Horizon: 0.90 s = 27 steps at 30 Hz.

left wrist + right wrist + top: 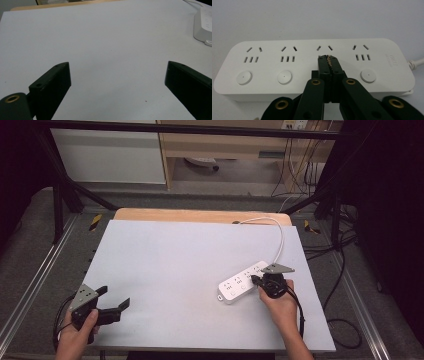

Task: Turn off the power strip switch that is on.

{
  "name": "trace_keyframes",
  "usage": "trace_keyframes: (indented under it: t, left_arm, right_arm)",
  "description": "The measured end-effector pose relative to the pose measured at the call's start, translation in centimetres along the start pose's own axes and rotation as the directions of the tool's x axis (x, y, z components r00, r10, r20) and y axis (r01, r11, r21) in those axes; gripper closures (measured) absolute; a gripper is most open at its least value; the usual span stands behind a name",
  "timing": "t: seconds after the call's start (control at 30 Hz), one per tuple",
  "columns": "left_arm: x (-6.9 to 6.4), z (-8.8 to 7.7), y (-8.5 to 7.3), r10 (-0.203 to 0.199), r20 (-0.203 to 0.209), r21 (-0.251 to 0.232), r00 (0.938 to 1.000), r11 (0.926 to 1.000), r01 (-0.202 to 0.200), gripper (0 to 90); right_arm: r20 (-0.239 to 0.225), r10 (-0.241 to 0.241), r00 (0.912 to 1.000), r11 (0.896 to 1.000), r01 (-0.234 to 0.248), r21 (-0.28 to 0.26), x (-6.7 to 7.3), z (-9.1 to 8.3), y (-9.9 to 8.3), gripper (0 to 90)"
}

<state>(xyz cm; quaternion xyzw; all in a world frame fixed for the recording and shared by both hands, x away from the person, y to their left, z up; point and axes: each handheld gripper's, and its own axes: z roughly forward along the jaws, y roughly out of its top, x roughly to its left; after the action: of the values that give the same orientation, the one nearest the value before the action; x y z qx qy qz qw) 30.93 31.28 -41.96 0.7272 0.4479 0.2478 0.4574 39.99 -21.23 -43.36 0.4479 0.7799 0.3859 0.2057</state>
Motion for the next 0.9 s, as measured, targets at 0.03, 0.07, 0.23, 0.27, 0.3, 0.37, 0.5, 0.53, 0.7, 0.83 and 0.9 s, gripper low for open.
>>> trace_keyframes:
  t: [0.03,0.07,0.23,0.27,0.3,0.37,0.5,0.53,0.7,0.83,0.9]
  left_arm:
    - [-0.01,0.00,0.00,0.000,0.001,0.000,1.0000,1.0000,0.000,6.4]
    - [-0.03,-0.01,0.00,0.000,0.000,0.000,1.0000,1.0000,0.000,6.4]
    - [-0.02,0.00,-0.02,-0.002,0.000,-0.001,1.0000,1.0000,0.002,6.4]
    - [-0.01,0.00,-0.02,-0.002,0.000,-0.001,1.0000,1.0000,0.002,6.4]
    - [0.00,0.00,-0.02,-0.003,0.002,-0.001,1.0000,1.0000,0.003,6.4]
    - [0.02,0.02,-0.03,-0.003,0.000,0.000,1.0000,1.0000,0.003,6.4]
    - [-0.02,0.01,-0.02,-0.001,0.000,0.000,1.0000,1.0000,0.001,6.4]
    - [-0.03,0.00,-0.03,-0.002,0.000,-0.001,1.0000,1.0000,0.002,6.4]
    - [-0.01,-0.02,-0.02,-0.002,0.001,-0.001,1.0000,1.0000,0.002,6.4]
    - [0.00,-0.02,-0.02,-0.002,0.001,-0.002,1.0000,1.0000,0.002,6.4]
    - [0.00,-0.04,-0.02,-0.002,0.000,-0.002,1.0000,1.0000,0.002,6.4]
  right_arm:
    - [0.009,-0.013,0.9999,1.000,0.013,0.002,0.08,0.01,0.02,90.0]
    - [0.009,-0.013,0.9999,1.000,0.013,0.002,0.08,0.01,0.02,90.0]
    - [0.008,-0.011,0.9999,1.000,0.011,-0.002,0.04,0.05,-0.02,90.0]
    - [0.006,-0.009,0.9999,1.000,0.009,-0.003,0.02,0.05,-0.02,90.0]
    - [0.004,-0.007,1.0000,1.000,0.007,-0.001,0.02,0.05,-0.02,90.0]
    - [0.005,-0.006,1.0000,1.000,0.006,-0.003,0.02,0.06,-0.05,90.0]
    - [0.008,-0.020,0.9998,1.000,0.020,0.000,0.10,0.11,-0.05,90.0]
    - [0.012,-0.022,0.9997,1.000,0.022,0.001,0.14,0.12,-0.03,90.0]
    - [0.011,-0.019,0.9998,1.000,0.019,-0.002,0.13,0.12,-0.06,90.0]
    - [0.013,-0.020,0.9997,1.000,0.020,-0.002,0.13,0.11,-0.07,90.0]
    - [0.012,-0.016,0.9998,1.000,0.016,-0.002,0.13,0.11,-0.09,90.0]
